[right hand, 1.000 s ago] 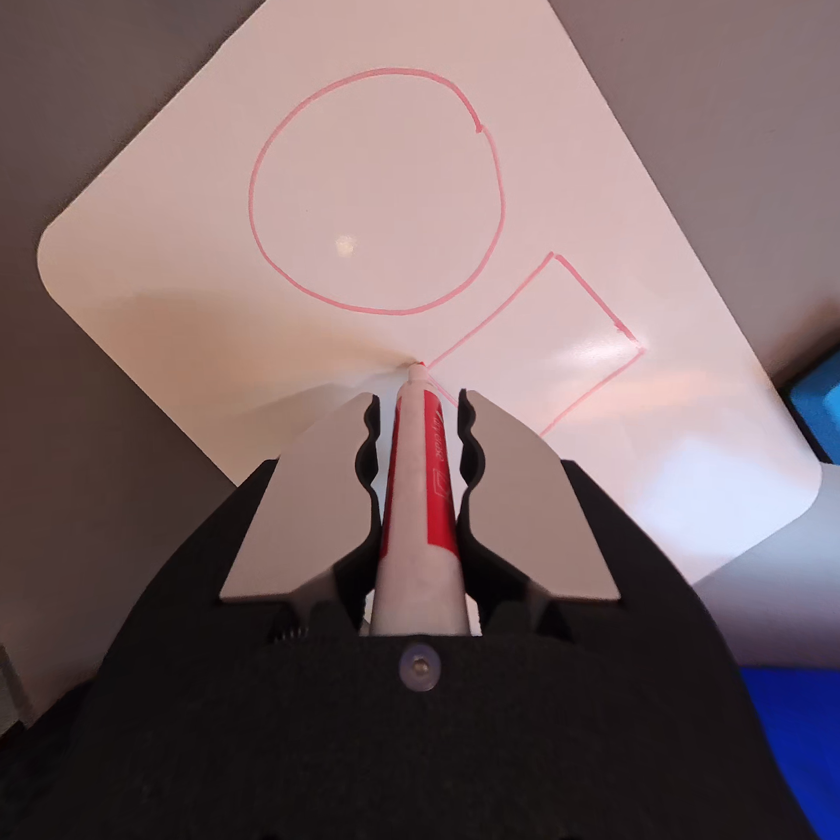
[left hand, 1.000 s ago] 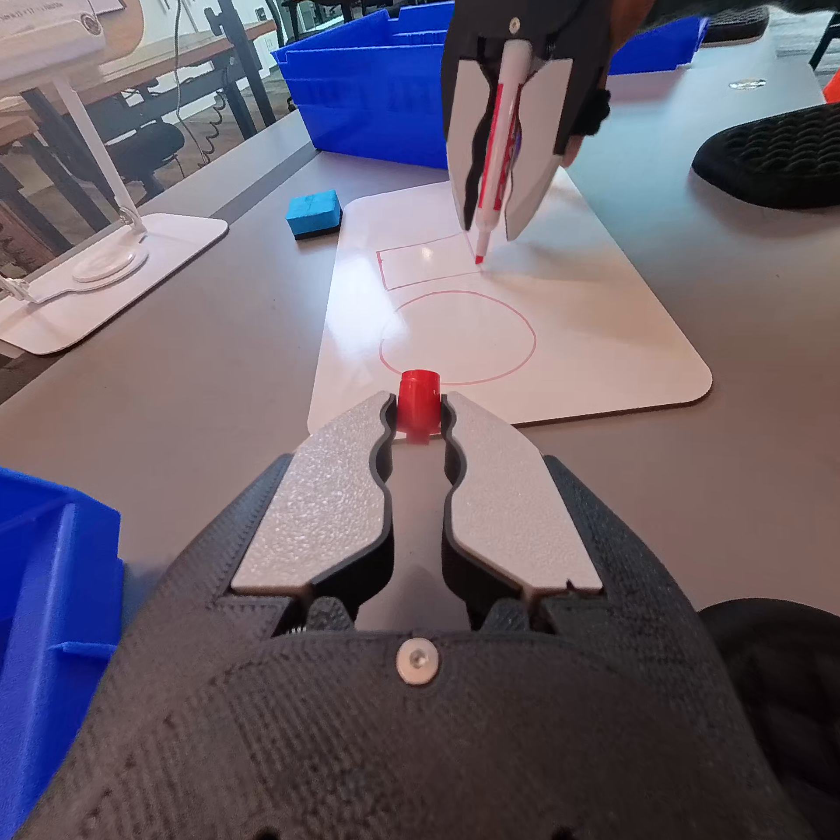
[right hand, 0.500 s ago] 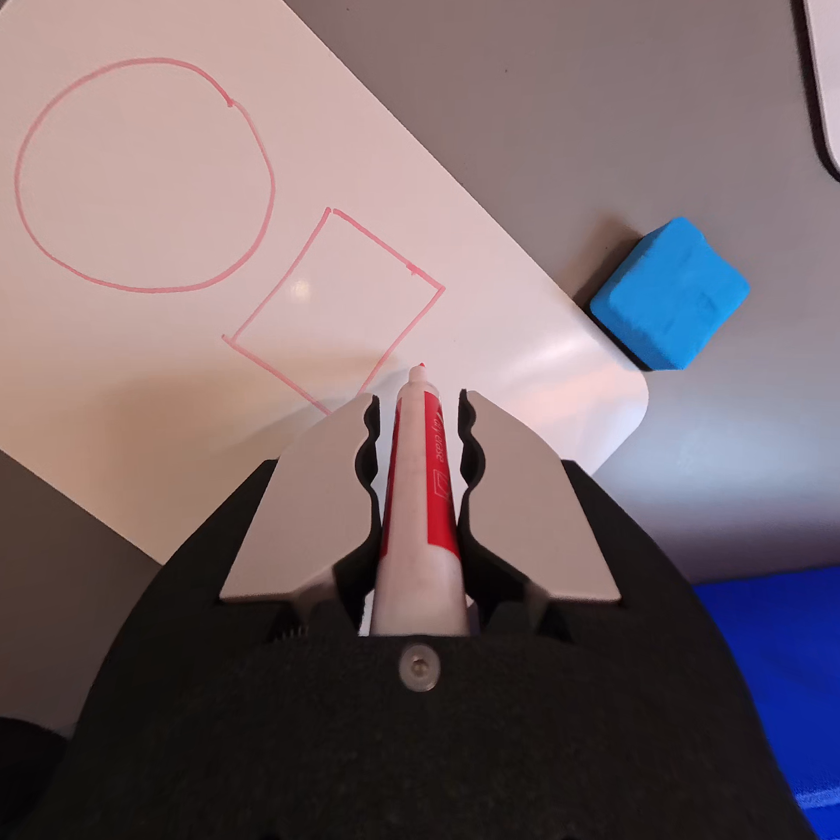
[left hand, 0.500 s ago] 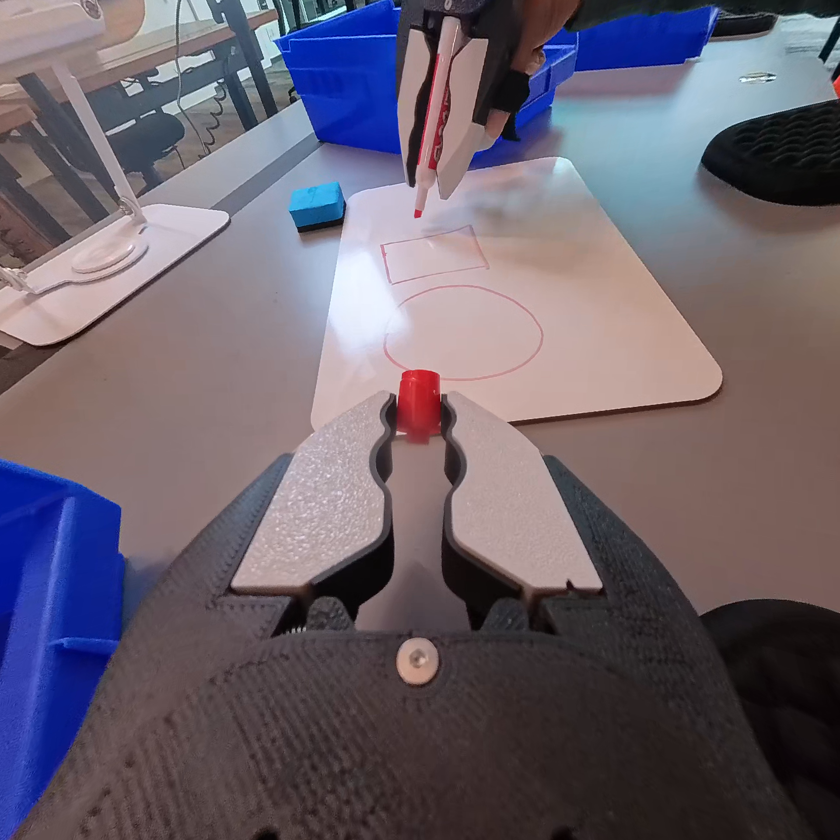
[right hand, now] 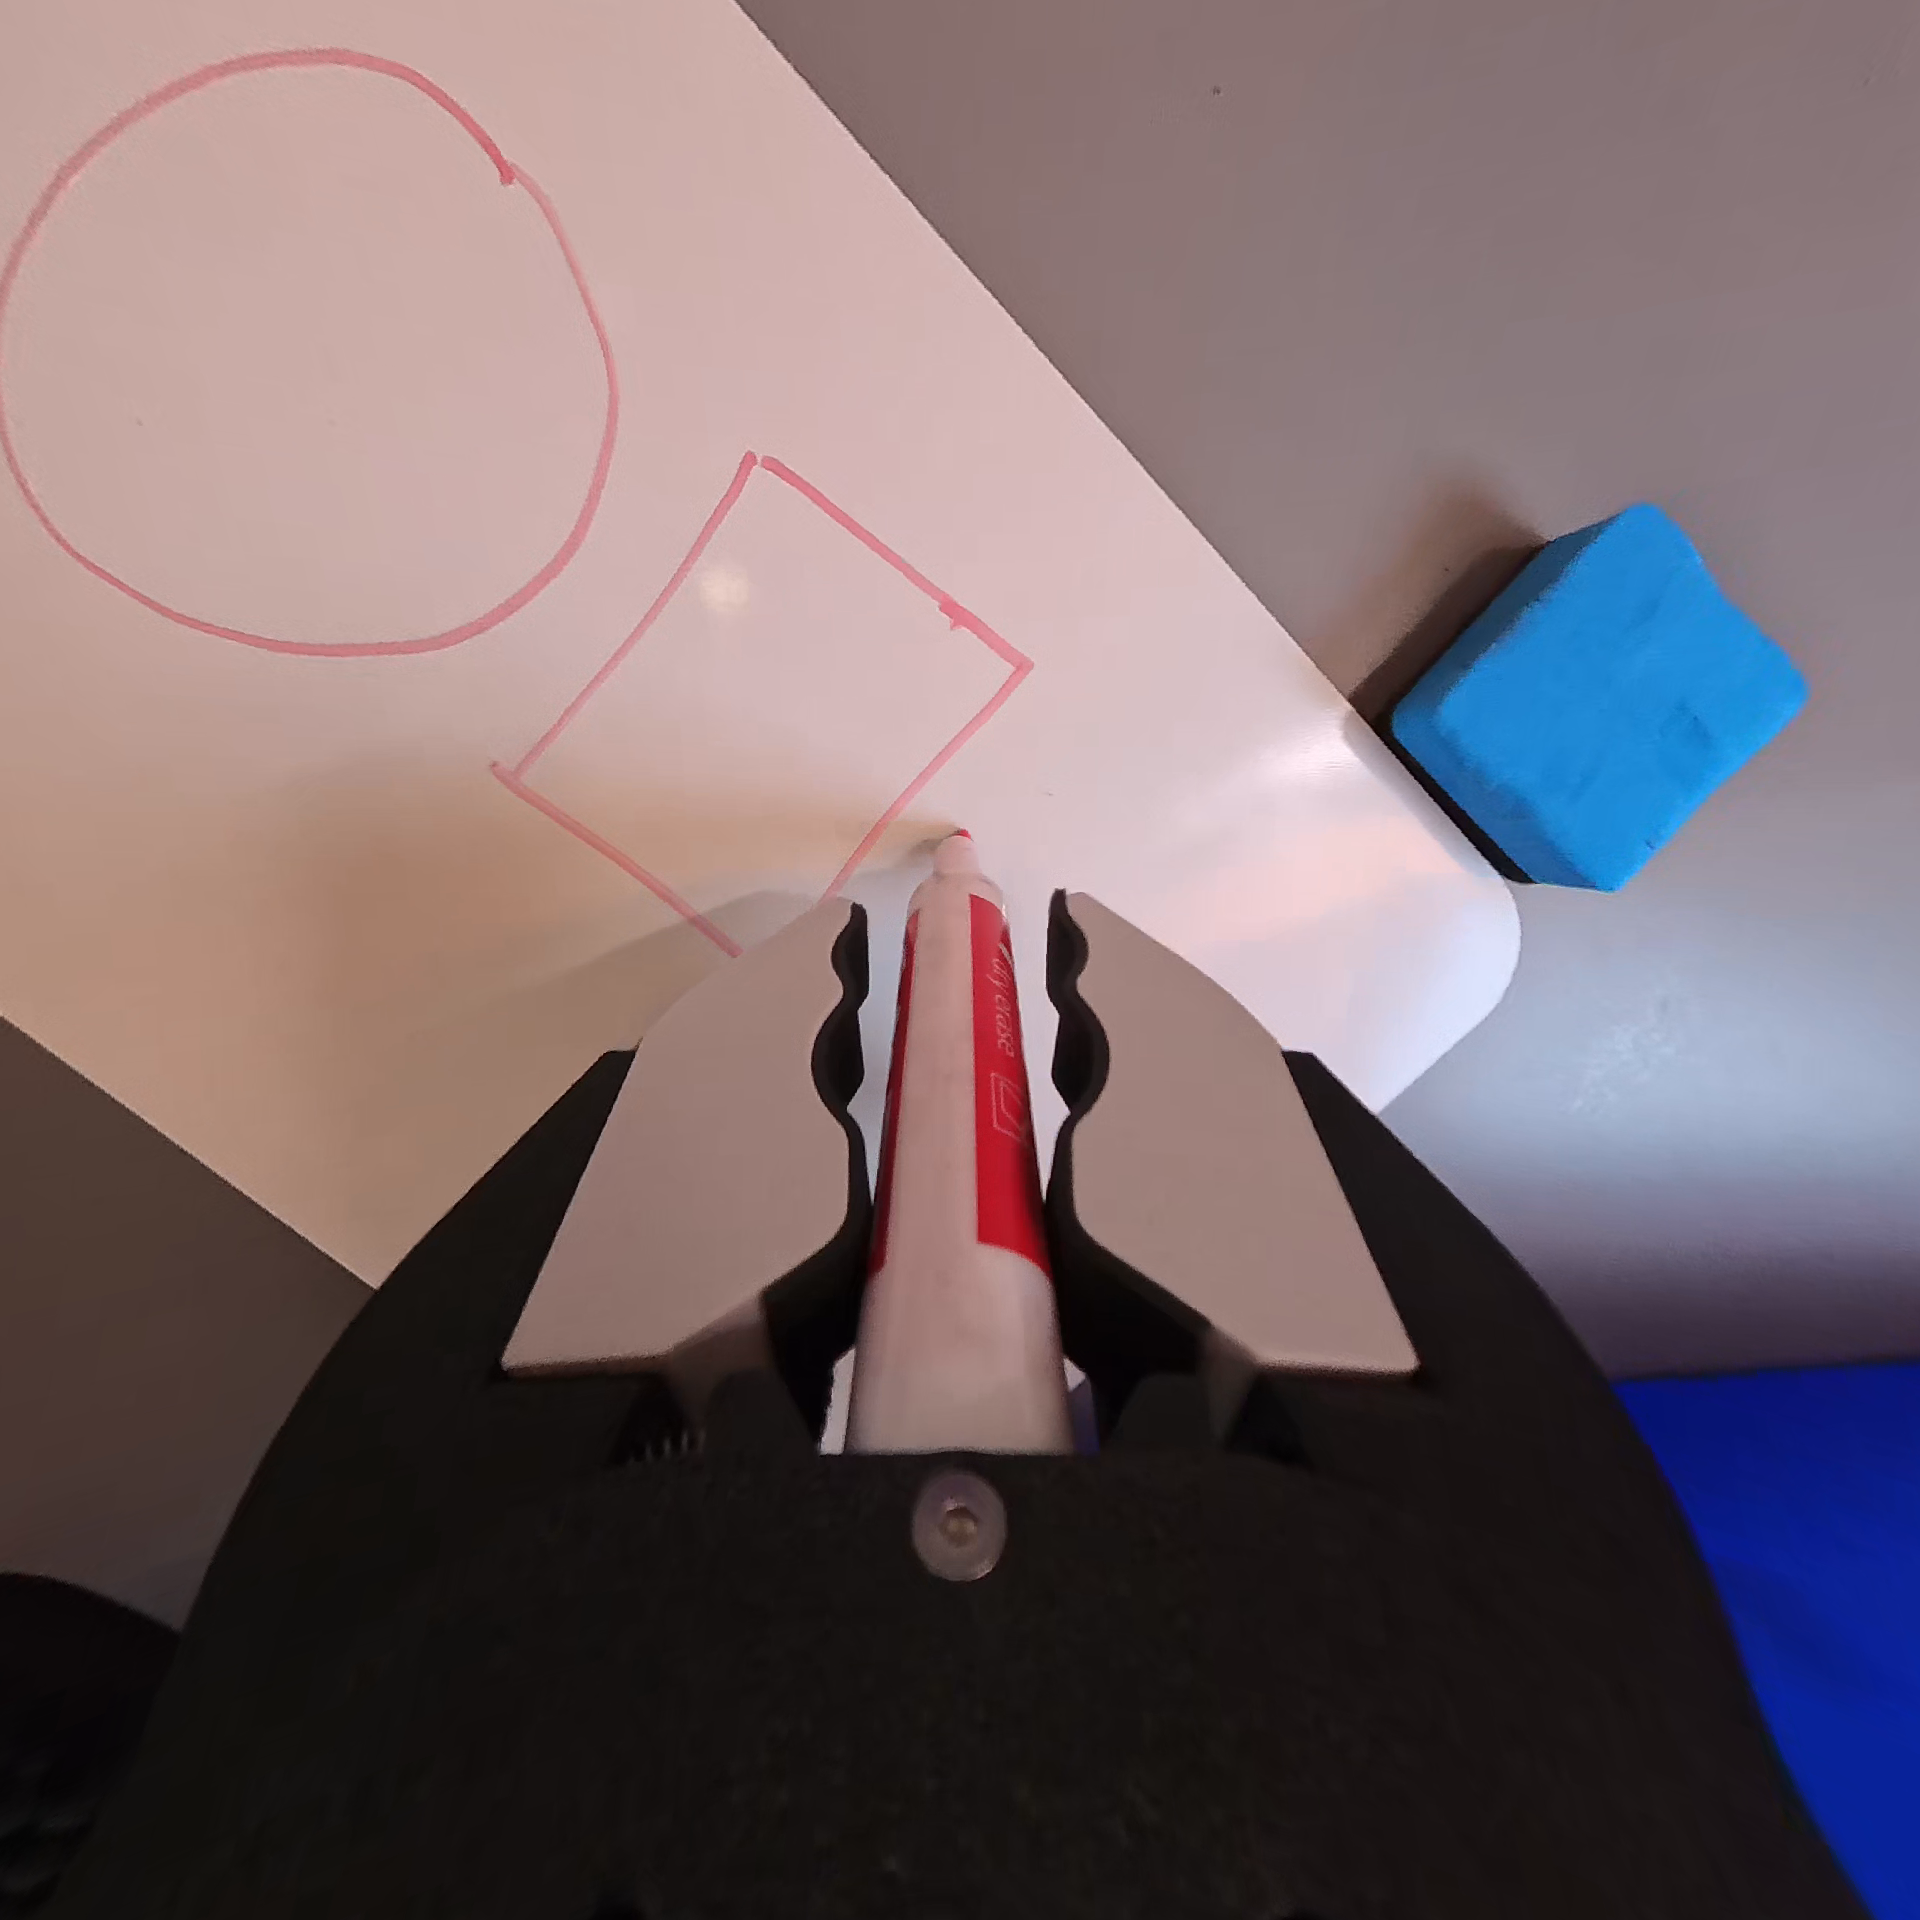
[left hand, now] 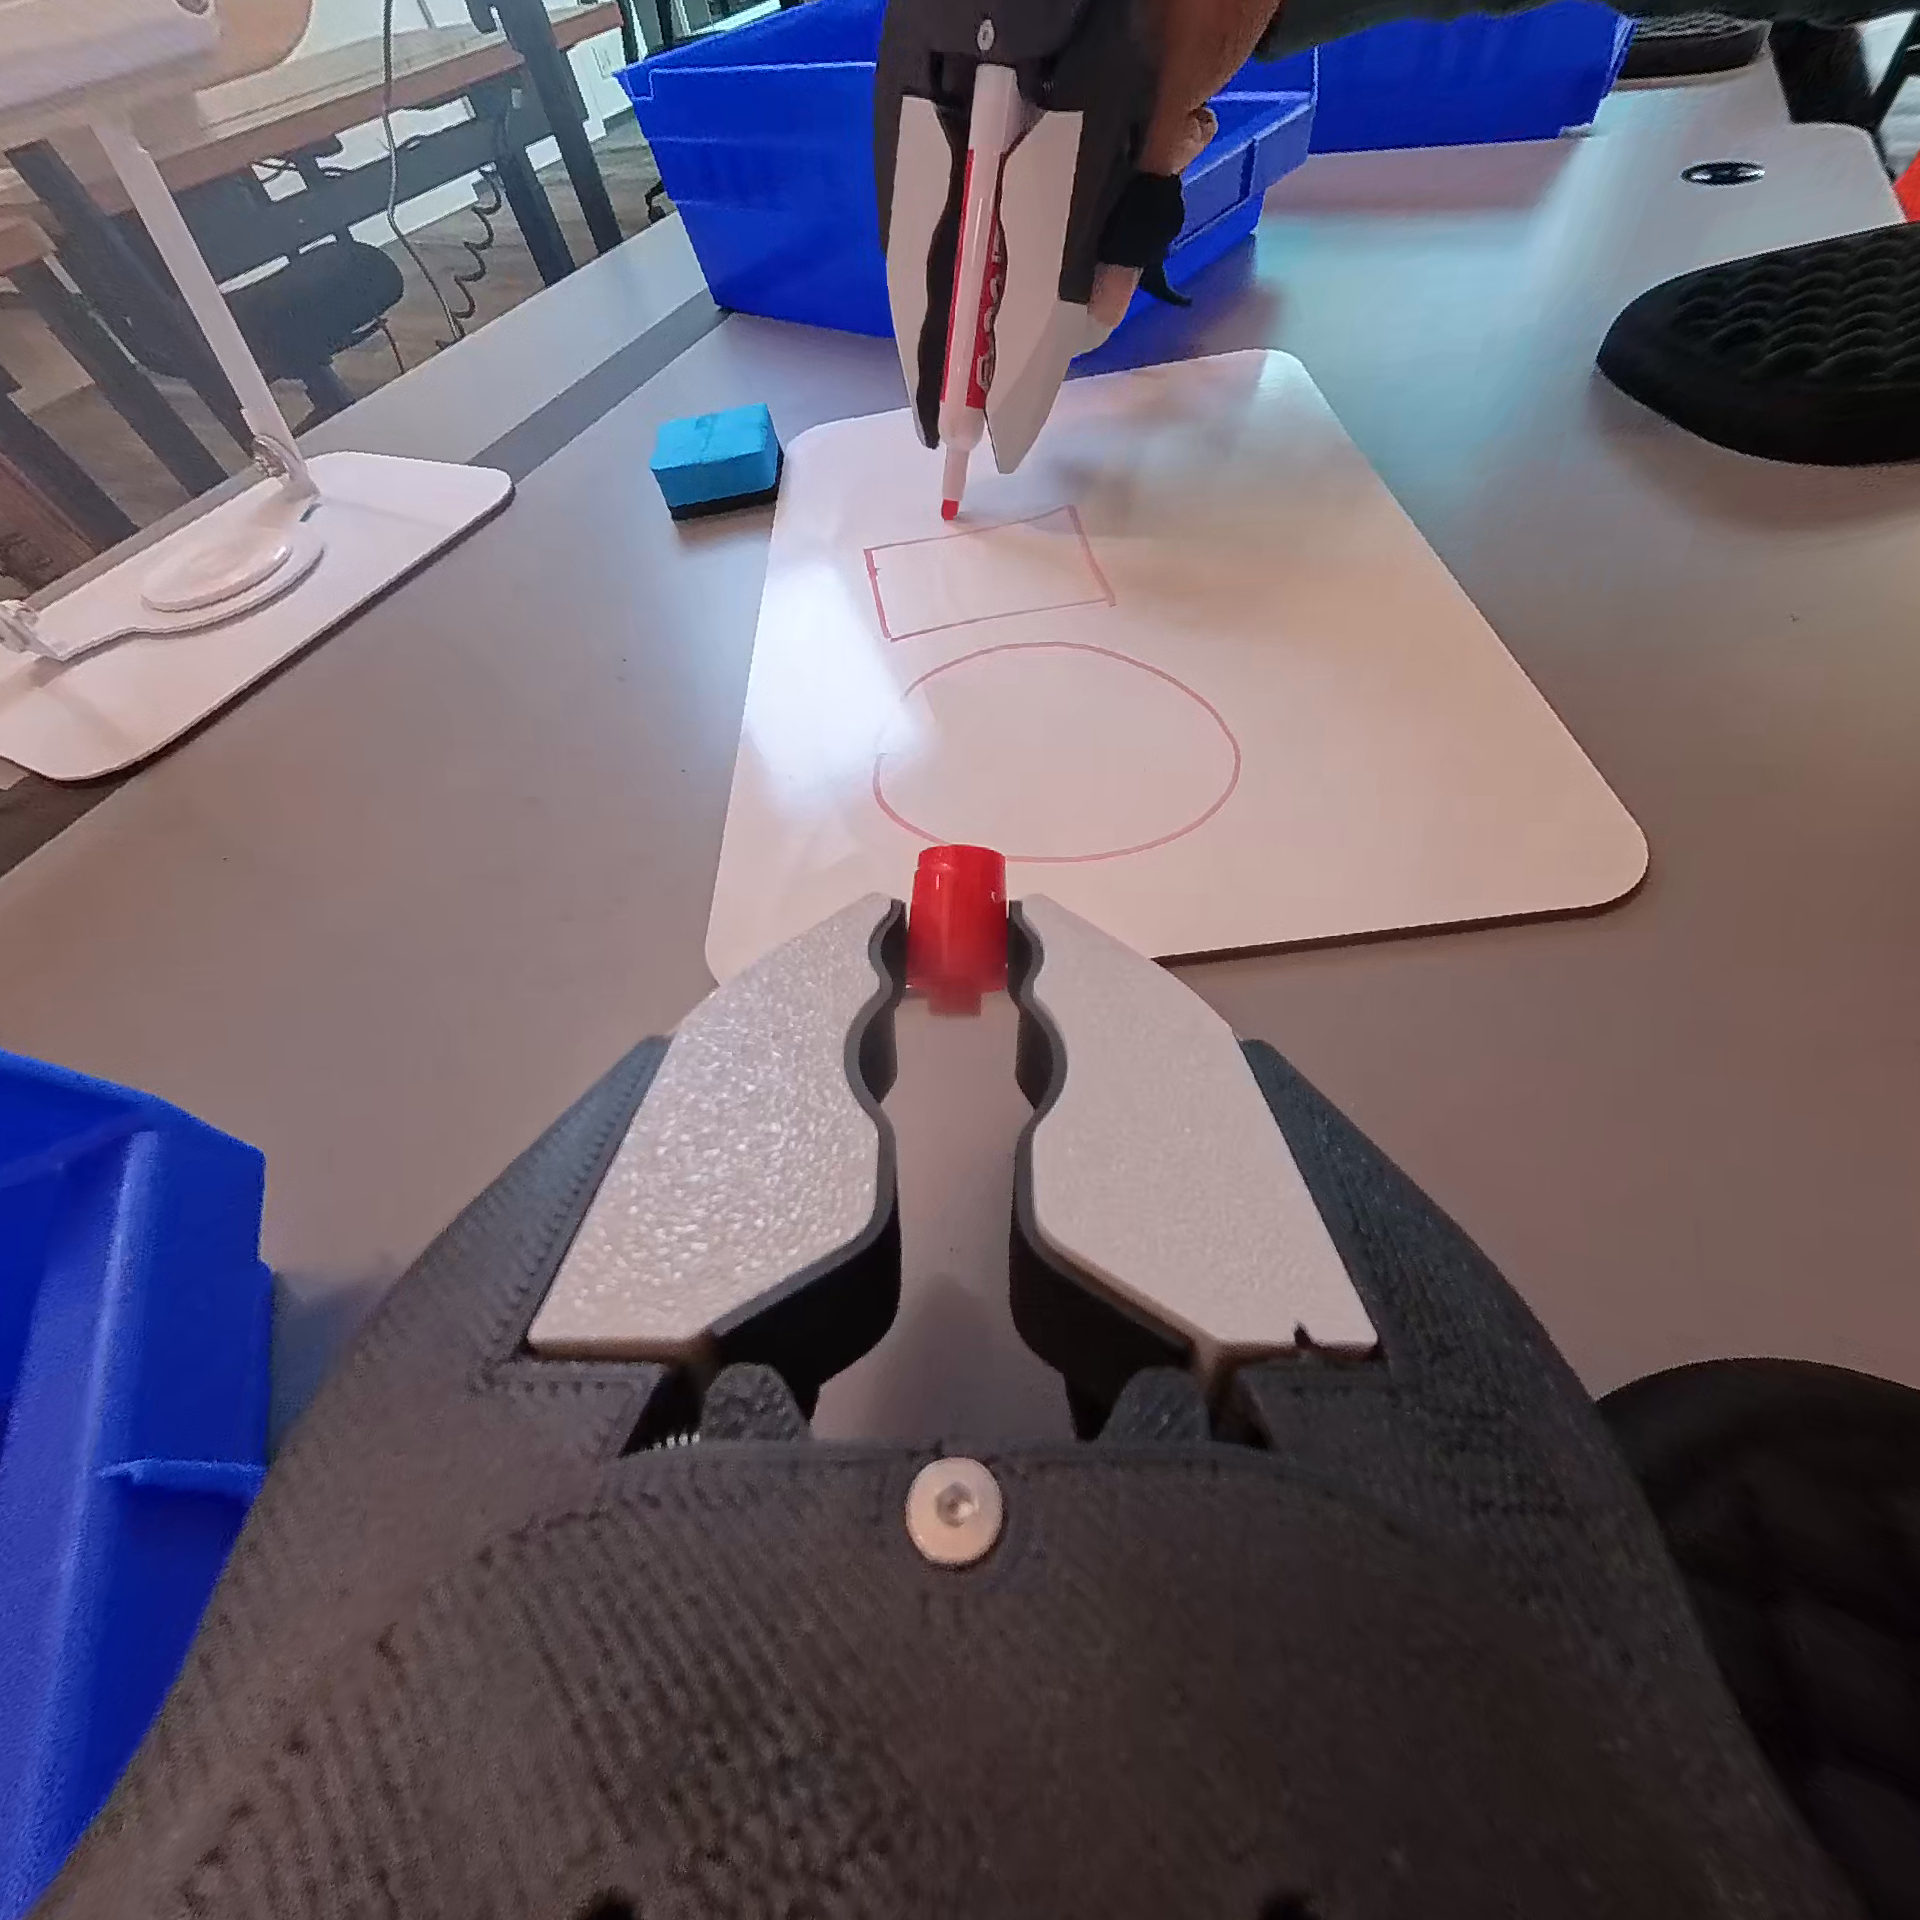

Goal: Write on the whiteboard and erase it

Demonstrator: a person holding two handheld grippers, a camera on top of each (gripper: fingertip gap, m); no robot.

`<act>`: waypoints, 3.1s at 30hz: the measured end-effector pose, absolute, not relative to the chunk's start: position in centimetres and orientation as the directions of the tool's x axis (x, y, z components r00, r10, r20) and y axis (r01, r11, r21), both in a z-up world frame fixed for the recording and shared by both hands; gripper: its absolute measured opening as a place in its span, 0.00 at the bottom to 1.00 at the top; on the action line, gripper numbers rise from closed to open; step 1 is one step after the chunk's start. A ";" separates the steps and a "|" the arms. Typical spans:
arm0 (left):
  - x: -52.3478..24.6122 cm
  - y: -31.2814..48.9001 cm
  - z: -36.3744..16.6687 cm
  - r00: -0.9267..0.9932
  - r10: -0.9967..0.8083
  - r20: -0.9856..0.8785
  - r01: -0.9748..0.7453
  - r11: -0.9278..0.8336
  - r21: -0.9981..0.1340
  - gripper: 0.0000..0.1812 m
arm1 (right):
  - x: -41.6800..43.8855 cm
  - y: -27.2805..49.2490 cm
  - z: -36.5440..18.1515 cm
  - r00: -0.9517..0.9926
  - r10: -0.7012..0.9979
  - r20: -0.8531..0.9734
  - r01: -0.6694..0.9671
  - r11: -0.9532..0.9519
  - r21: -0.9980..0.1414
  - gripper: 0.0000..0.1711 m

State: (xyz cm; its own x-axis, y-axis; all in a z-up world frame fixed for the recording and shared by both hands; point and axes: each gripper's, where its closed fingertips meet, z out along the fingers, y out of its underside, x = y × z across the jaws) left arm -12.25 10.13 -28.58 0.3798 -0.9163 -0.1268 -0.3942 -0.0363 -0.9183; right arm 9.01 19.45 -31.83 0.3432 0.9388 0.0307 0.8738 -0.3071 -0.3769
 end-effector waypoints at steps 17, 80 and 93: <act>-12.1 10.0 -28.6 0.372 -0.918 -0.135 -0.403 -0.029 -0.915 0.10 | 10.2 21.1 -31.8 0.414 0.904 0.102 0.856 -0.349 -0.382 0.20; -12.1 9.9 -28.8 0.367 -0.920 -0.134 -0.411 -0.031 -0.911 0.10 | 12.7 23.5 -31.4 0.409 0.906 0.107 0.856 -0.341 -0.388 0.20; -12.1 9.9 -28.8 0.364 -0.922 -0.132 -0.413 -0.032 -0.910 0.10 | 13.2 24.3 -31.9 0.417 0.900 0.128 0.867 -0.352 -0.353 0.20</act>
State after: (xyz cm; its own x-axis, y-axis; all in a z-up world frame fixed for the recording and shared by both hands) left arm -12.08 9.87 -28.85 0.3639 -0.9220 -0.1323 -0.4127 -0.0323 -0.9103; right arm 13.20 24.29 -31.89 0.4172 0.8997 0.1285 0.8670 -0.3517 -0.3529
